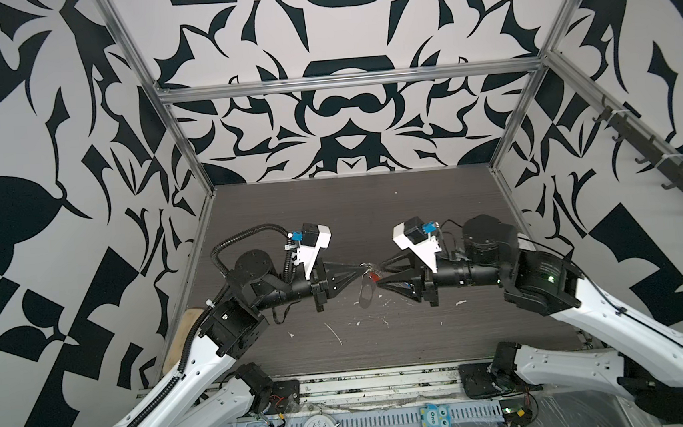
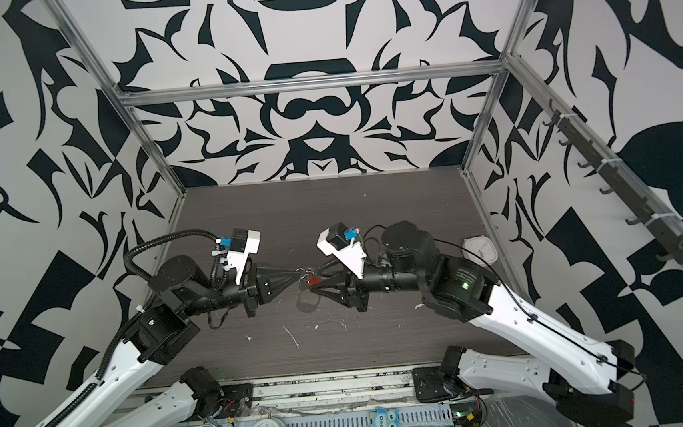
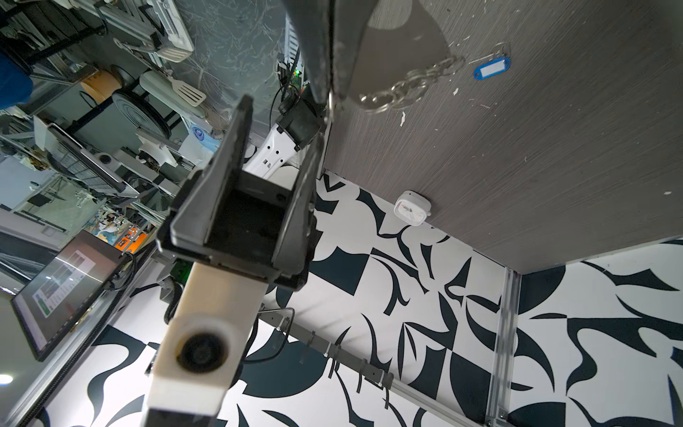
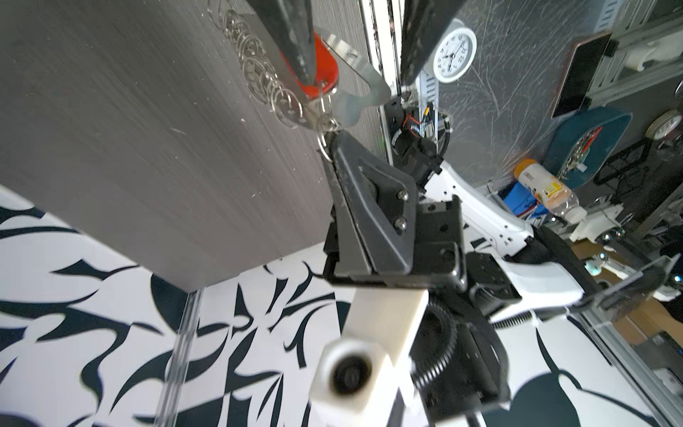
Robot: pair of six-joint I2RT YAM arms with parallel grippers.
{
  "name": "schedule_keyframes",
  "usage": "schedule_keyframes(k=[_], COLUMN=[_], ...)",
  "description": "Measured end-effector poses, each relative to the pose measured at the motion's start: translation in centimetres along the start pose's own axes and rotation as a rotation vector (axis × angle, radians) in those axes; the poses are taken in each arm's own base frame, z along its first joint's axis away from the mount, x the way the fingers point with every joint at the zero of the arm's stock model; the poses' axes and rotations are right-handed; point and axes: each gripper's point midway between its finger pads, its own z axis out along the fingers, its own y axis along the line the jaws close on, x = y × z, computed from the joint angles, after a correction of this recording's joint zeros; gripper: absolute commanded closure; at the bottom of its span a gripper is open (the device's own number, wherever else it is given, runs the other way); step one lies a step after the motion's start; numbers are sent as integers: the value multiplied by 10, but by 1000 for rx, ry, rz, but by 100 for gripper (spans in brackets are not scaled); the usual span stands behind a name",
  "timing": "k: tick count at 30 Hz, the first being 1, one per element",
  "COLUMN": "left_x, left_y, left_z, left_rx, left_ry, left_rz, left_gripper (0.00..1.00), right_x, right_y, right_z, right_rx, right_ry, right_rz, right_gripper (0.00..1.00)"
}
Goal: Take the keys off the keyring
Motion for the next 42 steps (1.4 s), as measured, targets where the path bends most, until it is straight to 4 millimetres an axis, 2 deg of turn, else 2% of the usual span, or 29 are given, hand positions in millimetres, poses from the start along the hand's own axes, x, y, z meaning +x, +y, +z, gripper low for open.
schedule_keyframes(k=[5,9,12,15,20,24,27,28,29,37,42], left_x=[-3,-7,-8,-5,-4,-6,-3,-1,1,-4,8], left_y=[-6,-9,-10,-8,-7,-7,-5,-3,-2,-20,-15], left_z=[0,-1,-2,-3,-4,-4,-4,-4,-5,-4,3], left_rx=[32,48,51,40,34,35,25,14,5,48,61], left_ry=[-18,-33,-43,-44,-48,-57,-45,-36,-25,95,189], left_rz=[21,35,43,37,33,36,35,26,22,40,1], left_gripper=[100,100,100,100,100,100,73,67,65,68,68], right_x=[-13,-8,2,3,-2,-4,-1,1,2,10,16], right_y=[-1,-9,-11,-9,-5,-3,-6,-5,-6,-14,-12], right_z=[2,21,33,34,32,31,30,29,28,22,24], right_rx=[3,-8,-26,-41,-66,-77,-69,-68,-62,-45,-67], right_ry=[-50,-34,-8,-7,-26,-31,-11,6,24,200,284], right_rz=[-2,28,61,73,85,86,95,97,97,76,62], right_gripper=[60,62,71,78,99,100,100,100,100,100,100])
